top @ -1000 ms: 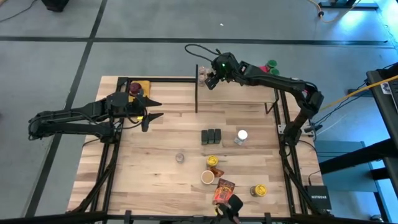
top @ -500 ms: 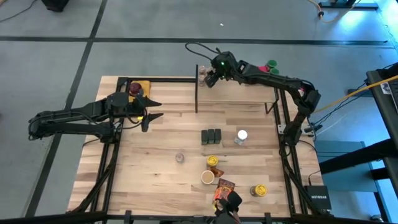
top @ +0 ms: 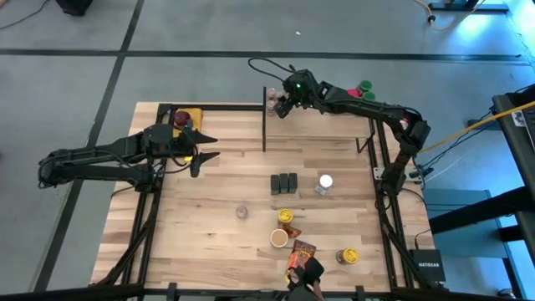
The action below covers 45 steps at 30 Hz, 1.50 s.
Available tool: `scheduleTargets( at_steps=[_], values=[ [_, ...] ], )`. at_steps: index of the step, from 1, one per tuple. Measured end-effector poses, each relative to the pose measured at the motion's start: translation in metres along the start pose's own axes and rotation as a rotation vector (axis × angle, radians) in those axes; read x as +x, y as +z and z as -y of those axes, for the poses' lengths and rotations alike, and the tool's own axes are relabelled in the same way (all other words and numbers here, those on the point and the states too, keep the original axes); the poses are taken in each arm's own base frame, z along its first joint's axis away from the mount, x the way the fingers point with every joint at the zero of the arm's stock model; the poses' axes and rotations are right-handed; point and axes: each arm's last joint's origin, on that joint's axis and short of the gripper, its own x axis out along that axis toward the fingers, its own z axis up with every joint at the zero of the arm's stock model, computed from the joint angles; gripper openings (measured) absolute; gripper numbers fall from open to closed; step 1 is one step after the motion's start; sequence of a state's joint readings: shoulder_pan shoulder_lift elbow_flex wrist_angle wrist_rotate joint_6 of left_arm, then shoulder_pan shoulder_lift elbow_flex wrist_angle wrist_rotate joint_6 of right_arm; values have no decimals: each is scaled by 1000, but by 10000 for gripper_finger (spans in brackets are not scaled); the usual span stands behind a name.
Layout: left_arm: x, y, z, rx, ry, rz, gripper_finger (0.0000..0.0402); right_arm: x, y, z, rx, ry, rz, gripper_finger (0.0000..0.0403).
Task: Shelf spices
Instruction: Put the top brown seasoning bottle on the shelf
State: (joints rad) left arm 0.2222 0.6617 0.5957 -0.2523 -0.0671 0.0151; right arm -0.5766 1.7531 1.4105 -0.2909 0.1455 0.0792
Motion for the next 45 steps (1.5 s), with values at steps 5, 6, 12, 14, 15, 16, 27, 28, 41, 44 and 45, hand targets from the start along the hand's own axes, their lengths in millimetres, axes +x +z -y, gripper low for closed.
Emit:
scheduleTargets(
  at_steps=[5,6,12,14,15,16,27,28,41,44,45],
  values=[
    [0,0,0,0,0,0,219,0,0,0,5,0,0,248],
    [0,0,0,0,0,0,219,0,0,0,5,0,0,255],
    [0,0,0,0,0,1,219,-4,4,0,-28,-1,7,277],
    [0,0,0,0,0,1,219,-12,11,1,-35,1,19,277],
    [0,0,0,0,0,1,219,-17,15,1,-39,2,19,276],
    [0,0,0,0,0,1,219,-22,19,-1,-49,5,20,274],
    [0,0,0,0,0,1,219,-50,14,-9,-121,-58,-134,270],
    [0,0,0,0,0,1,219,-46,8,-10,-123,-58,-152,270],
    [0,1,0,10,0,6,219,-13,-26,-5,-88,-98,-42,270],
    [0,1,0,10,0,6,219,-11,-27,-5,-86,-100,-32,270],
    [0,1,0,10,1,6,219,-10,-26,-5,-87,-99,-20,270]
  ],
)
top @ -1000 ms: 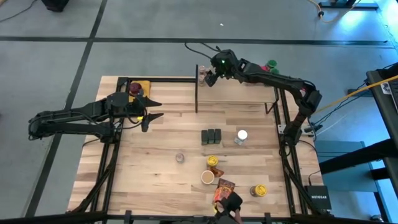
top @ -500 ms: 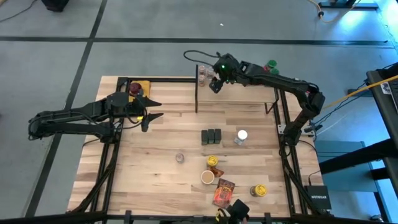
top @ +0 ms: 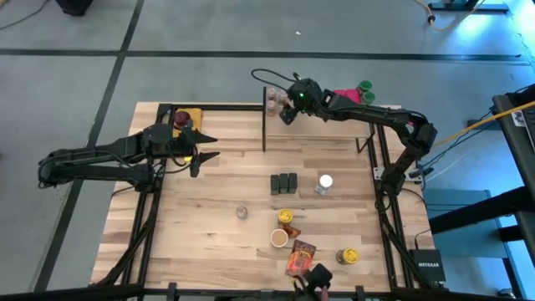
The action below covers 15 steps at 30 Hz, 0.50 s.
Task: Shelf spices
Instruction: Put the top brown seasoning bottle on the shelf
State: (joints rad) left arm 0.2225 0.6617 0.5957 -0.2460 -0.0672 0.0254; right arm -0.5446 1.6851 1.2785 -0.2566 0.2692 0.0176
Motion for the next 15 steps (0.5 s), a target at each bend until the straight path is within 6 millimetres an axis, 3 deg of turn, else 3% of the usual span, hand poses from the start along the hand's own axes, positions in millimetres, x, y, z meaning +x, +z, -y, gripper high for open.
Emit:
scheduleTargets(
  at_steps=[15],
  values=[
    [0,0,0,5,0,-2,219,17,-2,-5,-20,1,27,270]
  ],
)
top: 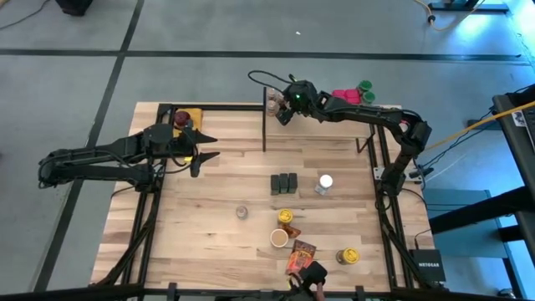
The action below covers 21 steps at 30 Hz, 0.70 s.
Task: Shelf spices
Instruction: Put the top brown seasoning bottle on the shelf
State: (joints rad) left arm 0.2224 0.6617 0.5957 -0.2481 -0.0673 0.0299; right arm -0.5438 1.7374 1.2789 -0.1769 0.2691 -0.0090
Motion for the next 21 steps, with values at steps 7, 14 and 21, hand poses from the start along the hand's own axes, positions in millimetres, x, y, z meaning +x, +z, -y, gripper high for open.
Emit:
scheduleTargets(
  at_steps=[7,14,21],
  values=[
    [0,0,0,0,0,-4,219,0,1,0,-20,1,10,270],
    [0,0,0,3,0,-4,219,0,-6,-3,-66,86,-57,270],
    [0,0,0,3,0,-4,219,-1,-6,-1,-72,1,-70,270]
  ],
)
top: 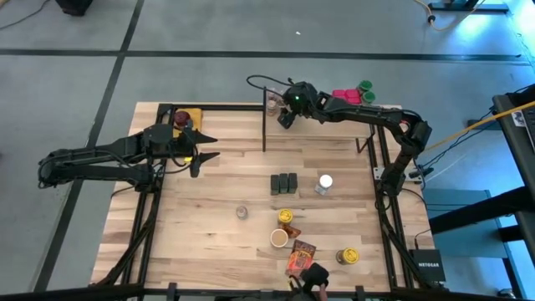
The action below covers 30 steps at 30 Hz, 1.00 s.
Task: Shelf spices
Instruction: Put the top brown seasoning bottle on the shelf
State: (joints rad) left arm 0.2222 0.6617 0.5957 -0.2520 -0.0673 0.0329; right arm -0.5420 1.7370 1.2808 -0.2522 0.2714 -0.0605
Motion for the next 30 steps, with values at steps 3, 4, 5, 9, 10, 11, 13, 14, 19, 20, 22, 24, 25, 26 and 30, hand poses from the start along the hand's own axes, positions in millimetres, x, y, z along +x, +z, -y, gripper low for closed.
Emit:
scheduleTargets(
  at_steps=[3,4,5,9,10,11,13,14,19,20,22,24,25,26,30],
  values=[
    [0,0,0,0,0,0,219,0,0,1,0,-39,1,270],
    [0,0,0,0,0,0,219,0,0,2,0,-62,3,270],
    [0,0,0,0,0,0,219,0,1,3,2,-82,4,270],
    [0,0,0,0,0,1,219,0,2,4,8,-106,16,270],
    [0,0,0,0,0,1,219,0,2,4,8,-105,16,270],
    [0,0,0,0,0,1,219,0,2,4,7,-103,16,270],
    [0,0,0,0,0,1,219,0,2,3,8,-86,20,270],
    [0,0,0,0,0,1,219,0,2,3,8,-77,23,270],
    [0,0,0,0,0,1,219,0,2,2,5,-59,25,270],
    [0,0,0,0,0,1,219,0,3,2,-1,-52,27,270],
    [0,0,0,0,0,1,219,0,3,2,-12,-44,31,270],
    [0,0,0,0,0,1,219,0,4,1,-12,-27,39,270],
    [0,0,0,0,0,1,219,0,4,1,-13,-23,40,270],
    [0,0,0,0,0,1,219,0,4,1,-15,-15,40,270],
    [0,0,0,0,0,1,219,0,4,0,-44,14,43,270]
  ],
)
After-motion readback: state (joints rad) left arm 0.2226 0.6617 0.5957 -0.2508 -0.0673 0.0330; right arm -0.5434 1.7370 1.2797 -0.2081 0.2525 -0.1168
